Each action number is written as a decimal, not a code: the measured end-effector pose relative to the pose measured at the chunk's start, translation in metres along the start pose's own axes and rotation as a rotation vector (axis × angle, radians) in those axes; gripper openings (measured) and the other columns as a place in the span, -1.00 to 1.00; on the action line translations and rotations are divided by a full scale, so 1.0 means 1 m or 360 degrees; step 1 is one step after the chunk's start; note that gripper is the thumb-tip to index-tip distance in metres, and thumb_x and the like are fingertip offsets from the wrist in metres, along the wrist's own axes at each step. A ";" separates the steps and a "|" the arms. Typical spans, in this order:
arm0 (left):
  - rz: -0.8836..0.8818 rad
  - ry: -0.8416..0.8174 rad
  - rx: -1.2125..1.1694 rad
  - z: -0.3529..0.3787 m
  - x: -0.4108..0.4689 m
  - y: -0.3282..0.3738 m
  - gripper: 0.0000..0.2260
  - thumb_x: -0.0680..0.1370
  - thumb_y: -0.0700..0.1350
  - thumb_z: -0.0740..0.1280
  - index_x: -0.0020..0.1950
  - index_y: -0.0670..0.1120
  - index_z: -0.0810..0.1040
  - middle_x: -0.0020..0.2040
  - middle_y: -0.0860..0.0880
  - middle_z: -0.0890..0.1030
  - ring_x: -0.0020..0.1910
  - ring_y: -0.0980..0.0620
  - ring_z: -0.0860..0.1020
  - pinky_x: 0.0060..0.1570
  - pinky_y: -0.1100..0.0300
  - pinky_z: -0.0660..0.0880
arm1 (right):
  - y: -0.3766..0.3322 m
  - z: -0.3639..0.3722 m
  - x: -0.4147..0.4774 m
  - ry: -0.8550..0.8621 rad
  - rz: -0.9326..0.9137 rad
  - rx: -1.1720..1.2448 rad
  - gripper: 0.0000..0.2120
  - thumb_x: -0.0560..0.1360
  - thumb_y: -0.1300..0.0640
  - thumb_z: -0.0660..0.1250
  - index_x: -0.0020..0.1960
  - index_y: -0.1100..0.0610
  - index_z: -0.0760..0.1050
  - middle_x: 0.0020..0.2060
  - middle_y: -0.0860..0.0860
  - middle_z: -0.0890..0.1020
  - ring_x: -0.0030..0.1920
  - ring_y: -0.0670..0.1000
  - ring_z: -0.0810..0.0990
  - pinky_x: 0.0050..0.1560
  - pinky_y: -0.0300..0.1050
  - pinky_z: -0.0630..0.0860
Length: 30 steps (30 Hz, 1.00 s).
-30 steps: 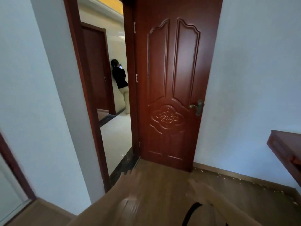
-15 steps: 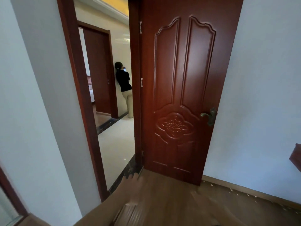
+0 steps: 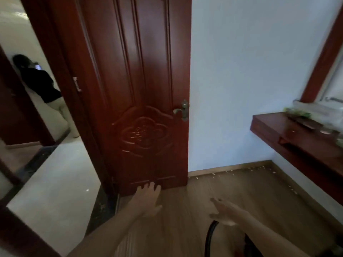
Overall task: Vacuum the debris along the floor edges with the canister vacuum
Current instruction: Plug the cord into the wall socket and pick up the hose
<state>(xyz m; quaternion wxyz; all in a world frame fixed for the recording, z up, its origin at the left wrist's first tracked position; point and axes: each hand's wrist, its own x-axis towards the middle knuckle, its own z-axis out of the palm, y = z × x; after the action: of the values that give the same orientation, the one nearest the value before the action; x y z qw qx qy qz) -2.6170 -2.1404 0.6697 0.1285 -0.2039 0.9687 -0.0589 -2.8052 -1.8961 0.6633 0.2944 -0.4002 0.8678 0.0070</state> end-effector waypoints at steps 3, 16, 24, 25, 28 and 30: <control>0.0199 0.0002 0.0024 -0.011 0.045 0.028 -0.33 0.58 0.21 0.17 0.57 -0.11 0.09 0.49 -0.20 0.23 0.42 -0.20 0.30 0.38 -0.15 0.27 | 0.033 0.004 -0.001 0.0049 0.0192 0.0137 -0.27 0.58 -0.20 0.21 0.62 0.02 0.00 0.53 0.06 0.26 0.47 0.12 0.32 0.41 0.02 0.36; 0.0825 -0.0045 0.0083 -0.033 0.220 0.180 -0.38 0.59 0.28 0.09 0.54 -0.05 0.17 0.55 -0.10 0.23 0.50 -0.12 0.24 0.45 -0.01 0.12 | 0.210 0.008 0.017 0.0151 0.0744 0.0605 -0.30 0.62 -0.14 0.20 0.60 0.15 0.04 0.55 0.12 0.22 0.51 0.13 0.26 0.49 -0.04 0.22; 0.1181 -0.0189 0.0208 -0.041 0.272 0.284 -0.36 0.48 0.29 0.27 0.46 -0.01 0.24 0.42 -0.08 0.37 0.35 -0.12 0.41 0.32 -0.07 0.38 | 0.276 0.052 -0.015 0.0146 0.1102 0.0910 -0.40 0.62 -0.12 0.20 0.57 0.08 0.15 0.52 0.13 0.28 0.48 0.17 0.31 0.43 0.00 0.27; 0.1245 -0.0201 0.0225 -0.040 0.276 0.298 -0.35 0.50 0.27 0.27 0.47 -0.02 0.23 0.43 -0.09 0.37 0.36 -0.12 0.40 0.32 -0.05 0.38 | 0.282 0.057 -0.019 0.0151 0.1173 0.0953 -0.43 0.62 -0.09 0.20 0.55 0.09 0.19 0.51 0.14 0.30 0.47 0.19 0.32 0.43 0.03 0.28; 0.1423 -0.0207 0.0302 -0.031 0.291 0.336 -0.38 0.52 0.24 0.27 0.46 -0.07 0.26 0.40 -0.11 0.39 0.33 -0.10 0.42 0.29 -0.02 0.41 | 0.295 0.082 -0.035 0.0147 0.1309 0.1091 -0.50 0.66 -0.06 0.12 0.54 0.10 0.22 0.49 0.13 0.35 0.45 0.17 0.37 0.43 0.01 0.31; 0.1514 -0.0254 0.0347 -0.021 0.301 0.359 -0.39 0.54 0.24 0.25 0.46 -0.09 0.27 0.39 -0.11 0.39 0.32 -0.12 0.43 0.27 -0.03 0.42 | 0.298 0.102 -0.046 0.0134 0.1360 0.1133 -0.44 0.65 -0.12 0.10 0.58 0.08 0.14 0.51 0.10 0.31 0.47 0.14 0.35 0.44 -0.01 0.29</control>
<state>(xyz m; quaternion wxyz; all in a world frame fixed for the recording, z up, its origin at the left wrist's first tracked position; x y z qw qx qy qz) -3.0253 -1.9362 0.5628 0.2355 0.2715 0.9298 -0.0790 -2.9384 -1.6368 0.5357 0.3474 0.1115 0.9127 -0.1840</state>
